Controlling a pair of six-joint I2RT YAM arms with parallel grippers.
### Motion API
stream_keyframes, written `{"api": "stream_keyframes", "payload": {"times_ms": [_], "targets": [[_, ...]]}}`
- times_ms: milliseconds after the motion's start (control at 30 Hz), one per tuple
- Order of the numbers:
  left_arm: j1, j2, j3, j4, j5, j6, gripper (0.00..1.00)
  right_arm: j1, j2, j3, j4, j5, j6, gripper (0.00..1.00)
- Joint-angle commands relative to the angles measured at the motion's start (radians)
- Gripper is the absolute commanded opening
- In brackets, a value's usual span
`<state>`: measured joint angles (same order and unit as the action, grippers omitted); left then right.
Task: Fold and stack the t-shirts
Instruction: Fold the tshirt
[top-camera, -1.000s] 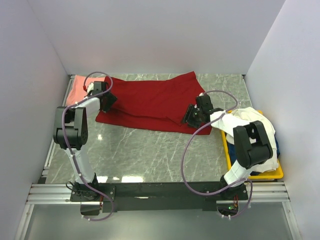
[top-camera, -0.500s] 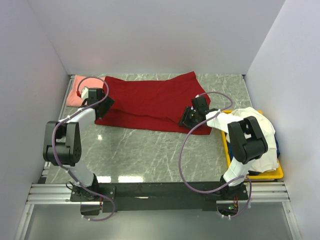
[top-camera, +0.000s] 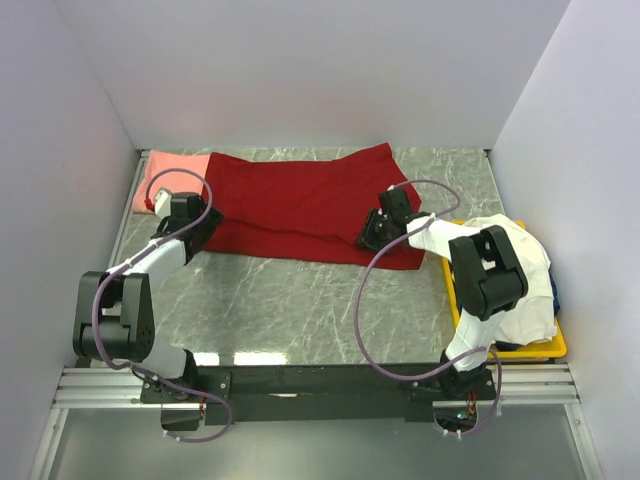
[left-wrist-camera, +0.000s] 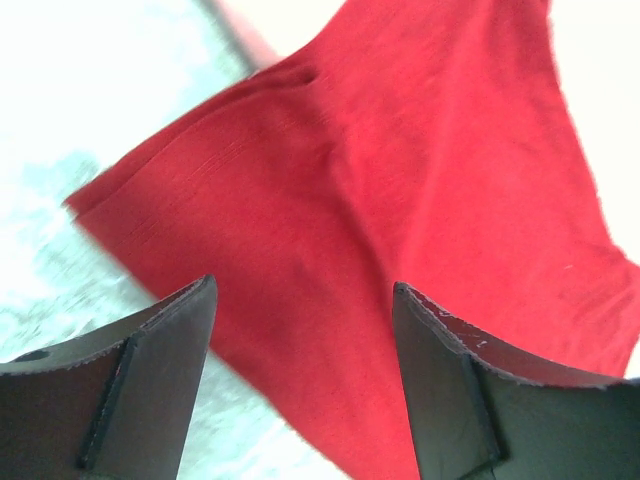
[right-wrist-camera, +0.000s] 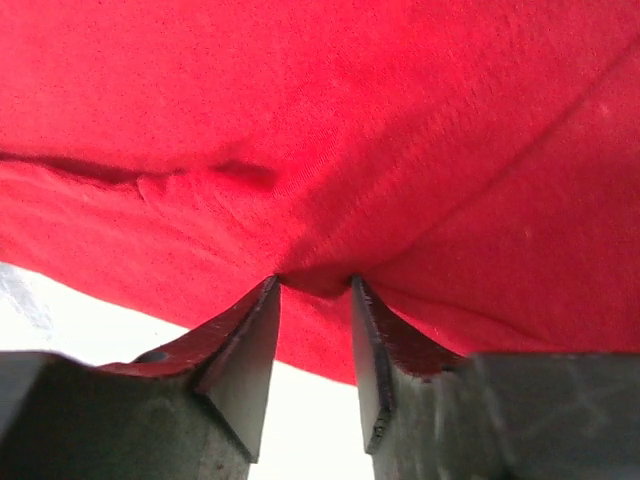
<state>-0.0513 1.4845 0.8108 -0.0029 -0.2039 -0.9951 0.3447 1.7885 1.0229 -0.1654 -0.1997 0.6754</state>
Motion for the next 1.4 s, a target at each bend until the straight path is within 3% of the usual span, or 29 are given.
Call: {"api": "stream_keyframes", "payload": {"times_ms": [0, 333, 600, 767, 900, 933, 1133, 1367], "targets": [[-0.005, -0.05, -0.042, 0.053, 0.006, -0.03, 0.76, 0.008, 0.035, 0.063, 0.014, 0.017, 0.007, 0.39], [-0.009, -0.043, -0.059, 0.006, -0.048, -0.054, 0.68, 0.008, 0.07, 0.187, -0.054, 0.04, -0.01, 0.09], [-0.009, -0.066, -0.076, -0.022, -0.037, -0.047, 0.65, 0.008, 0.205, 0.411, -0.144, 0.048, -0.043, 0.08], [-0.016, -0.076, -0.088, -0.025, -0.029, -0.039, 0.65, 0.008, 0.331, 0.58, -0.206, 0.029, -0.085, 0.19], [-0.016, -0.087, -0.099, -0.031, -0.025, -0.043, 0.66, 0.007, 0.384, 0.678, -0.261, 0.032, -0.135, 0.43], [-0.016, -0.09, -0.102, -0.029, -0.023, -0.042, 0.66, 0.008, 0.384, 0.703, -0.281, 0.036, -0.145, 0.45], [-0.016, -0.084, -0.101, -0.042, -0.029, -0.065, 0.64, 0.005, 0.272, 0.678, -0.301, 0.12, -0.188, 0.52], [-0.016, -0.079, -0.084, -0.081, -0.06, -0.088, 0.59, -0.009, 0.097, 0.554, -0.281, 0.198, -0.143, 0.5]]}}
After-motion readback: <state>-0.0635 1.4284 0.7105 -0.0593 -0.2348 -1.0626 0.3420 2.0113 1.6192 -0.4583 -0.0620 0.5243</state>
